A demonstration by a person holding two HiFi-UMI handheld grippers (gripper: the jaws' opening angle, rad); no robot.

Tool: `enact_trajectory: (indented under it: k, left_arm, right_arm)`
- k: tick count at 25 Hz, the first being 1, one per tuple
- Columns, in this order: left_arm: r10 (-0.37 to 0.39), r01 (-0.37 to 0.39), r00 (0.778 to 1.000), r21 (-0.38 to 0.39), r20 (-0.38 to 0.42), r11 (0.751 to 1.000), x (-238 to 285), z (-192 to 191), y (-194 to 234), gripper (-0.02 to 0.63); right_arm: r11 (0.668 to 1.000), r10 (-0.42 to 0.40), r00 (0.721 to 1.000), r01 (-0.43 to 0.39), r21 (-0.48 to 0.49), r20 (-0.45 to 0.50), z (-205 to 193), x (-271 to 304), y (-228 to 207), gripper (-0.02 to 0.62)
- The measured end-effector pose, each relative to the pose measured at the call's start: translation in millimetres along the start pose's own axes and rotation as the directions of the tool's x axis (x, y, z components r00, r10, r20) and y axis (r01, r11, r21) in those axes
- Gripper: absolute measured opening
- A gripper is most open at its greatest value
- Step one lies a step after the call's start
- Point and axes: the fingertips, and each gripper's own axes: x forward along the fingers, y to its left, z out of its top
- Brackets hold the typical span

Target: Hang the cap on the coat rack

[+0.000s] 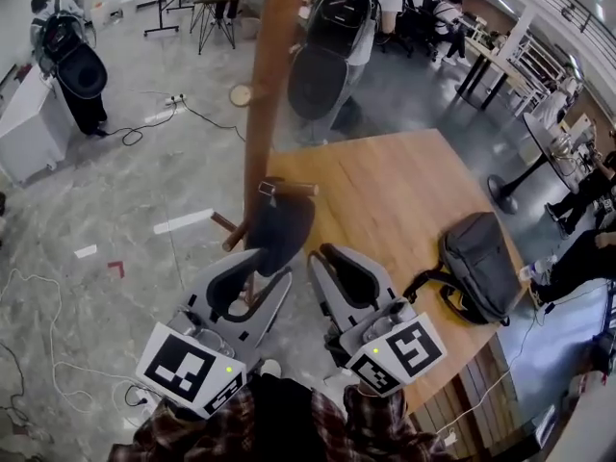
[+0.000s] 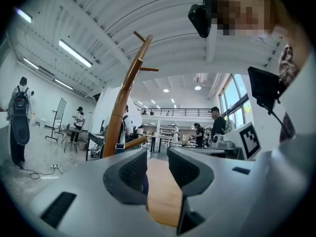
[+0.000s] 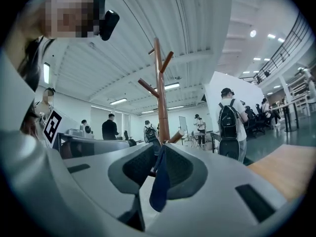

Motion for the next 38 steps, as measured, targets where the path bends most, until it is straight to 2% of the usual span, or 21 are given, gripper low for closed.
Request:
enact_trajectory:
  k: [2,6,9,17,29,35,38]
  left_arm:
    - [-0.013,0.013,1.0,0.02,0.015,1.0,-1.3,9.6,-5.9,0.134]
    - [-0.019,0.019,1.0,0.031,0.014,0.999,-0.9,14.6,-10.0,0.03]
    - [-0.025,0.024,1.0,0.021,0.005,0.999,-0.1,15.1,-11.4,0.011]
    - [-0.027,0.027,0.999,-0.003,-0.019,1.0,5.3,6.8,-15.1,0.011]
    - [-0.025,0.024,0.999,-0.031,-0.036,0.999,4.4,5.1,-16.7,0.011]
    - [-0.034,0.033,0.999,-0.047,-0.035,0.998,4.7,1.2,-13.8,0.011]
    - [-0.007,0.006,0.999,-0.051,-0.034,0.999,-1.1,-3.8,-7.5,0.011]
  right_arm:
    - [1.0,0.006,1.0,-0.006,-0.009,0.013,8.6,-4.2,6.0,0.061]
    - [1.0,0.001,1.0,-0.001,0.003,0.028,14.2,-10.3,7.9,0.019]
    - [1.0,-0.003,1.0,0.002,0.012,0.015,12.1,-10.8,6.9,0.012]
    - [0.999,0.0,1.0,-0.001,0.054,0.012,7.2,-14.8,-0.9,0.011]
    - [0.998,0.027,1.0,-0.027,0.056,0.014,13.1,-15.2,1.6,0.011]
    - [0.998,0.006,1.0,-0.007,0.06,0.007,8.9,-16.5,0.4,0.011]
    - [0.998,0.023,1.0,-0.023,0.063,0.003,2.8,-11.3,2.4,0.011]
